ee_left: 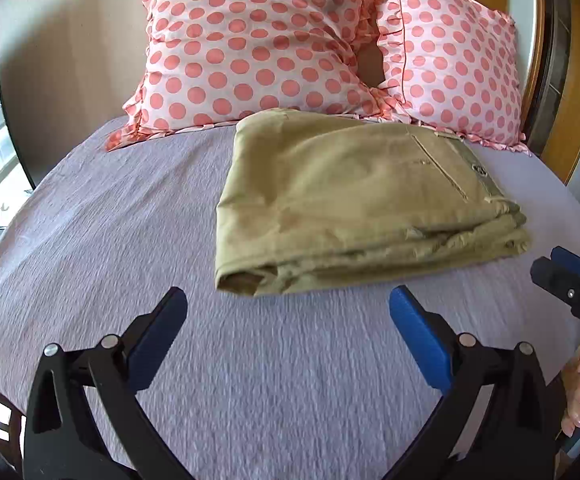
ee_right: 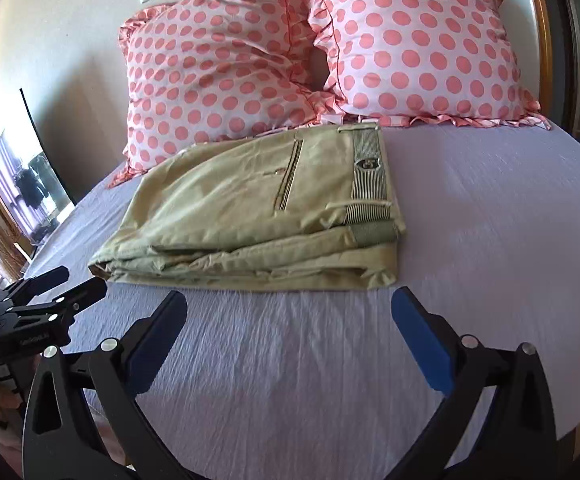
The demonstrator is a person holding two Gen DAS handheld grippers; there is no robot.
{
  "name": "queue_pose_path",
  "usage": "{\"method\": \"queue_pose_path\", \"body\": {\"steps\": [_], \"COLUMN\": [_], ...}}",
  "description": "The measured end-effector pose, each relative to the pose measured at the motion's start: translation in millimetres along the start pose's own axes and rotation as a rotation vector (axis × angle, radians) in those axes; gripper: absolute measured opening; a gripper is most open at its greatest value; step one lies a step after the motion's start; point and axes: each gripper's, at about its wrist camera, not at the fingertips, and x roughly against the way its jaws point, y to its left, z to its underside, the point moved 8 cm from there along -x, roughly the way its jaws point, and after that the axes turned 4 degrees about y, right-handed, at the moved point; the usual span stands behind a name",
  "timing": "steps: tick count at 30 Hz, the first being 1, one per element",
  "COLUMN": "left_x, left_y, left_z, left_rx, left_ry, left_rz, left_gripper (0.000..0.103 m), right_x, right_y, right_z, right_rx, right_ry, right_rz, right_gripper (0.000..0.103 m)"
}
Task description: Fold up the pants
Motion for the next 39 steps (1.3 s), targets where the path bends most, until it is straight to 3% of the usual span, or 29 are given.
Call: {"method": "queue_pose_path", "body": {"steps": [6,12,19,39], "left_x": [-4.1,-0.7,1.8,2.4], "left_y": [3.2,1.6,2.0,1.3], "left_z": [38.3,47.6,49.2,49.8], "left_rx": [0.059,0.042,0.048,0.045], "left_ry": [0.040,-0.021,-0.077,-0.084], "left_rz": [0.021,-0.048,-0.064,-0.066], "left_gripper": [0.101,0.101,0.101,0.101], "right_x": [-13.4,-18.3,-15.8,-15.1], "right_y": [12.7,14.9,15.5,15.8], "right_z": [22.1,33.6,36.6,36.8], "right_rx": [0.066,0.109,0.094,0.087], "right_ry": [-0.025,-0.044,-0.102,-0.120], "right_rz": [0.120,0.193,0.212,0.222], "right_gripper": [0.102,0.102,0.102,0.102]}}
